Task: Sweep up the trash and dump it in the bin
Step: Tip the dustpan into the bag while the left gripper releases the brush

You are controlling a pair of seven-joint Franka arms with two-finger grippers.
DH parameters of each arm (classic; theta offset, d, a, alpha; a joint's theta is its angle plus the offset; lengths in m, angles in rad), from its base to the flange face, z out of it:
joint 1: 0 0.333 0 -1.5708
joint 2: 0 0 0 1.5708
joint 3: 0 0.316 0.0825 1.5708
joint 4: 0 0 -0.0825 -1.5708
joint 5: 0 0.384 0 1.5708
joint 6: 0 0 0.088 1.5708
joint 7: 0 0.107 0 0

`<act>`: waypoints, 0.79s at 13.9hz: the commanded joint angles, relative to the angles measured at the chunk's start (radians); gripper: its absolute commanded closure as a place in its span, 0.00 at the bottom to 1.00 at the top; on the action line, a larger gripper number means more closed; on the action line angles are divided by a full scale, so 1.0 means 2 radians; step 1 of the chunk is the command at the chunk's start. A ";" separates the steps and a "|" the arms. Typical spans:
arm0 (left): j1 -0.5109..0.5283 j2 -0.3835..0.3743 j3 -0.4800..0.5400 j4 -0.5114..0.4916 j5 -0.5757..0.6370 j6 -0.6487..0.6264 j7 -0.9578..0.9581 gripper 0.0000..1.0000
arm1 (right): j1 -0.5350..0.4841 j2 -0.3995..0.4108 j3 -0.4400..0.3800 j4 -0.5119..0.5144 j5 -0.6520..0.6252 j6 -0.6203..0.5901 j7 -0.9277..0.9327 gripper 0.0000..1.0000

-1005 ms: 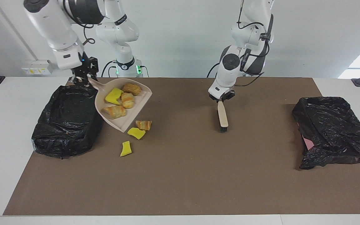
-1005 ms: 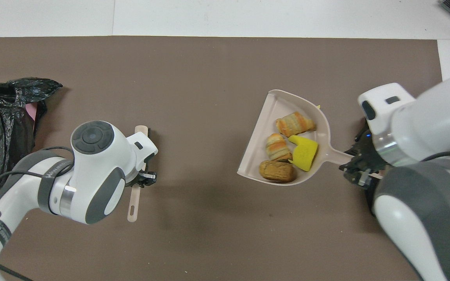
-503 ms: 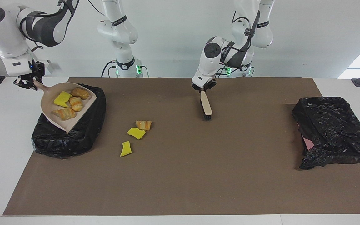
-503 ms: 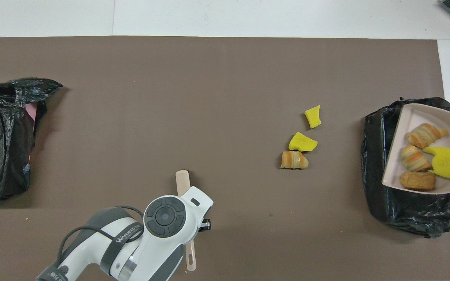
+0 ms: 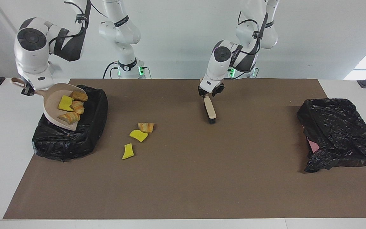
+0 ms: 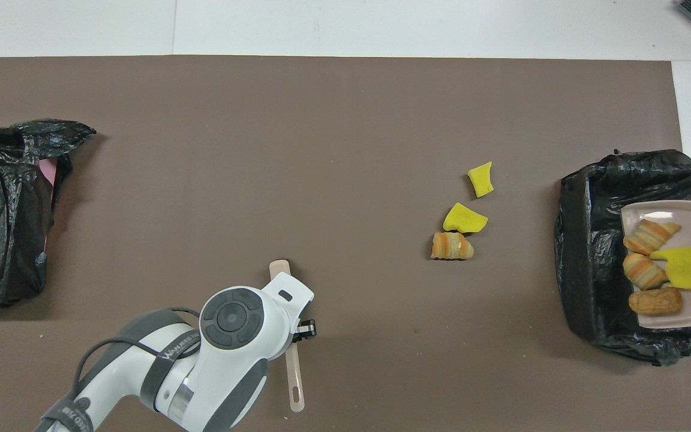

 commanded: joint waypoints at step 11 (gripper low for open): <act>0.229 0.042 0.001 0.199 0.024 -0.120 0.270 0.00 | 0.116 -0.055 0.006 -0.015 -0.113 -0.139 0.052 1.00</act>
